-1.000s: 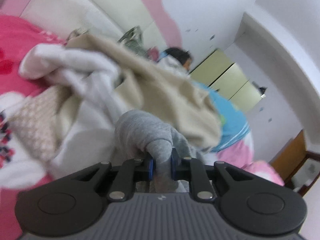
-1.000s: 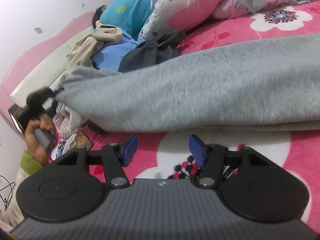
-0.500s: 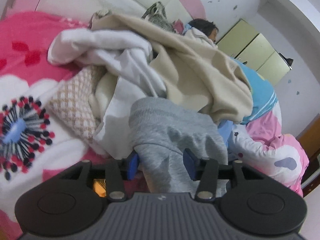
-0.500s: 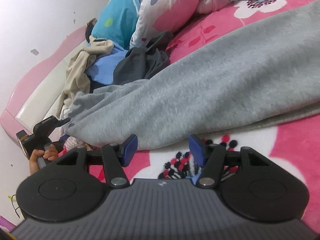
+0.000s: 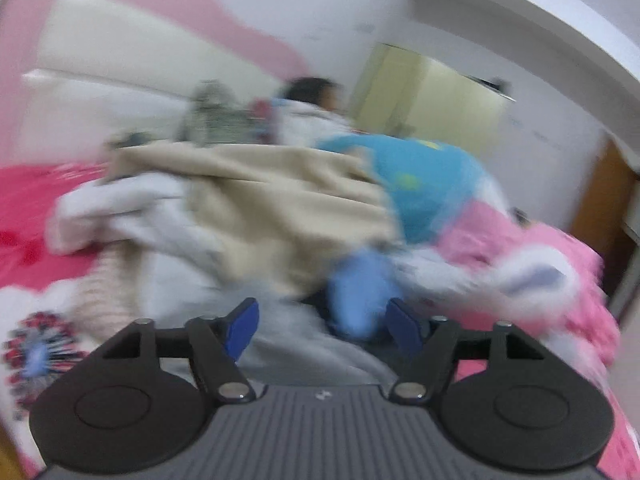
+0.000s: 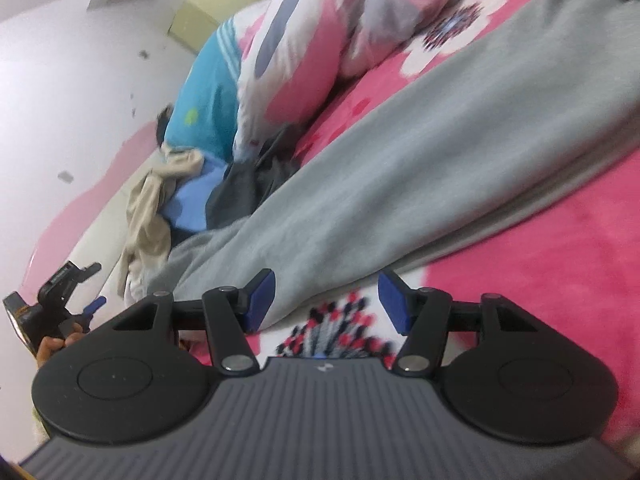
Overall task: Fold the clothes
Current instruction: 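Grasp the grey garment edge with the right tool and fold it over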
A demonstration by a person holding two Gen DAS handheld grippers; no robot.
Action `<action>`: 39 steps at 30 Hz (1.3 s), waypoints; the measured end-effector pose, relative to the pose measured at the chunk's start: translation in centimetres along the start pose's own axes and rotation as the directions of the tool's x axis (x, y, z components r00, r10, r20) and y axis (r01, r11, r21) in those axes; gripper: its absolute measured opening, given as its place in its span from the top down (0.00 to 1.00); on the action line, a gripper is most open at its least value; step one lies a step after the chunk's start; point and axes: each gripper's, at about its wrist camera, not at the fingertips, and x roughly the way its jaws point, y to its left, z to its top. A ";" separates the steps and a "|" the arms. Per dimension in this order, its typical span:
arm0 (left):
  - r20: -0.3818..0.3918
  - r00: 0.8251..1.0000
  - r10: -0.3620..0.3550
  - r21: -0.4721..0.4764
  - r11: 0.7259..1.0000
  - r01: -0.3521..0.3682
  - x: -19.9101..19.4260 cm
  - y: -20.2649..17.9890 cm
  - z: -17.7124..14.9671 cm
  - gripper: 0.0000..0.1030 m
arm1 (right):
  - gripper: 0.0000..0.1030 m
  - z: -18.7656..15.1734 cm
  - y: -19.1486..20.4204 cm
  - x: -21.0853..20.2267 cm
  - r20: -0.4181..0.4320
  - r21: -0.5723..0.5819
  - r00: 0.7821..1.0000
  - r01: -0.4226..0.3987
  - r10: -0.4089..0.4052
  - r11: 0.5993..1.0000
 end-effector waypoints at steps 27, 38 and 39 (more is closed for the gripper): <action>-0.584 0.701 -0.409 0.539 0.451 0.711 -2.0 -32.8 -26.5 0.16 | 0.87 10.5 -14.4 -12.3 0.427 -0.181 0.733 0.643 -0.530 0.744; -0.604 0.725 -0.331 0.489 0.565 0.665 0.2 -29.3 -26.5 0.16 | 0.90 13.1 -7.8 -8.6 0.465 -0.255 0.860 0.357 -0.210 0.899; -0.607 0.724 -0.327 0.475 0.580 0.661 0.4 -28.7 -26.5 0.16 | 0.90 13.4 -7.0 -8.0 0.457 -0.274 0.873 0.323 -0.173 0.906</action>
